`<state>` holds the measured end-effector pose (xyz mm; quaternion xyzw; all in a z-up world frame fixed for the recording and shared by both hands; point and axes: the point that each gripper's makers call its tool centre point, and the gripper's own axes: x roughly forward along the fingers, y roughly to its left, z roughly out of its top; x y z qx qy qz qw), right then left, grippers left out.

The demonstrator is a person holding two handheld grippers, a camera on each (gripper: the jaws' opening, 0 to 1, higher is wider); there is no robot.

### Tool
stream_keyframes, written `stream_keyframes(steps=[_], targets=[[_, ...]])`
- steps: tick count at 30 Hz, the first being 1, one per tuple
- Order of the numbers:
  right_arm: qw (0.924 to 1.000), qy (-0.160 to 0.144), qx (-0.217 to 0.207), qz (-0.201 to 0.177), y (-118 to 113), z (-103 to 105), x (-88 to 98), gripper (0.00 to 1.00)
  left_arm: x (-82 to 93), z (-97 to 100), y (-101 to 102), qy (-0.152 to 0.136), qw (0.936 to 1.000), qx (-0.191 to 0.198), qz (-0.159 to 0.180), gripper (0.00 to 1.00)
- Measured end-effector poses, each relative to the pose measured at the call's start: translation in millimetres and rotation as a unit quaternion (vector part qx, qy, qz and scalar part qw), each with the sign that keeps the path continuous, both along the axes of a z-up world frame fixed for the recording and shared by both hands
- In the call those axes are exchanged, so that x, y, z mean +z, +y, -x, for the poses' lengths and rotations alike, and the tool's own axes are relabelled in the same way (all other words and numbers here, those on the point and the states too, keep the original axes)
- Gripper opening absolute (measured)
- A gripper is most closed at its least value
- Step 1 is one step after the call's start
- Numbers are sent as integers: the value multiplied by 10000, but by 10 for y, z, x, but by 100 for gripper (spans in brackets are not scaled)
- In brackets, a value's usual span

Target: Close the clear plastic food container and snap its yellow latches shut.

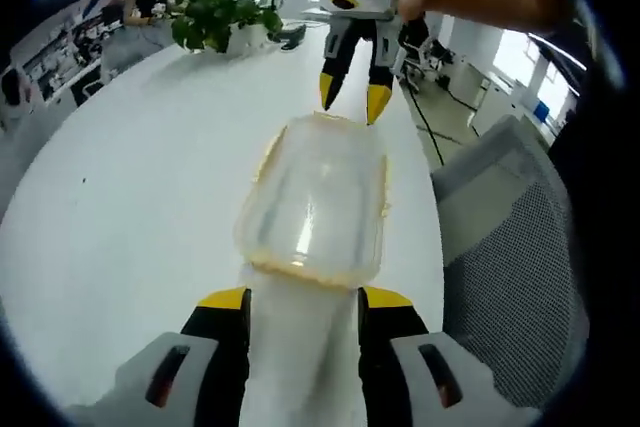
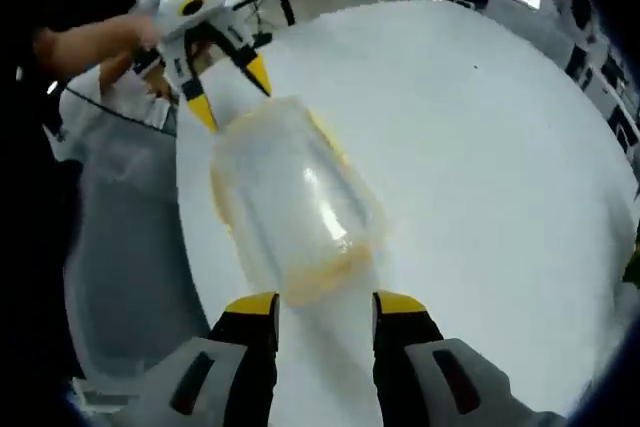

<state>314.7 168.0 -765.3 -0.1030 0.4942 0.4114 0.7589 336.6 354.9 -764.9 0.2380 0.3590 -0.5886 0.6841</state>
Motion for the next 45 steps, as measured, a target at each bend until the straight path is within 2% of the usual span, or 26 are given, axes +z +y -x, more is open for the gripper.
stream_keyframes(steps=[1,2,3,4,5,6,7,8,9,10,11,12,13,14,15,17,20,25,27,30,33,35,45], targets=[[9998,-12,-162,-80,6,-9,34,36,35,-24,14,-41,9999,136,42,37],[9992,-31,-371,-174,14,-21,63,36,99,-35,-1,35,9990,388,234,35],[9986,-12,-502,-162,20,-16,64,35,144,-25,-25,245,9968,642,411,35],[9978,56,-619,-245,63,9,70,34,191,-19,-54,638,9902,1064,634,35],[9971,121,-685,-297,91,29,68,34,209,-22,-63,846,9854,1287,730,35],[9966,143,-742,-333,112,39,68,34,202,-53,-70,1078,9778,1599,824,35],[9959,137,-835,-309,131,46,53,34,184,-80,-57,1158,9734,1799,819,35],[9954,136,-914,-255,124,45,35,34,147,-112,-33,1295,9660,2085,812,35],[9944,98,-1037,-187,114,24,4,33,135,-107,-31,1389,9629,2162,820,35],[9941,56,-1064,-179,114,21,-3,33,113,-76,-51,1753,9502,2407,921,35],[9920,34,-1245,-219,114,7,-11,33,104,-80,-60,1928,9401,2620,1018,35],[9900,83,-1384,-265,114,10,-20,33,98,-79,-69,2034,9323,2789,1080,35],[9885,144,-1460,-369,131,23,-25,33,92,-62,-91,2113,9274,2859,1163,35],[9871,203,-1535,-403,130,33,-38,33,67,-38,-88,2139,9267,2886,1106,35],[9863,239,-1582,-397,119,38,-51,32,32,-38,-82,2056,9292,2891,1032,35],[9854,210,-1646,-381,90,11,-75,32,-7,-29,-87,2031,9293,2940,937,35],[9843,173,-1708,-403,88,-20,-61,32,-18,-33,-111,2051,9271,2997,932,33],[9827,278,-1760,-507,146,-32,-83,29,-58,-30,-157,2054,9272,3009,874,32],[9792,382,-1888,-639,170,-36,-87,28,-77,-17,-159,2042,9283,2994,832,30],[9787,362,-1906,-677,181,-38,-88,28,-94,14,-173,2039,9299,2954,801,27],[9760,478,-1997,-727,178,-32,-105,28,-109,19,-181,1934,9333,2921,788,29],[9761,491,-1989,-724,195,-18,-96,28,-117,26,-177,1862,9354,2908,763,28],[9770,494,-1961,-677,199,-16,-108,26,-122,28,-179,1845,9337,2976,752,27]])
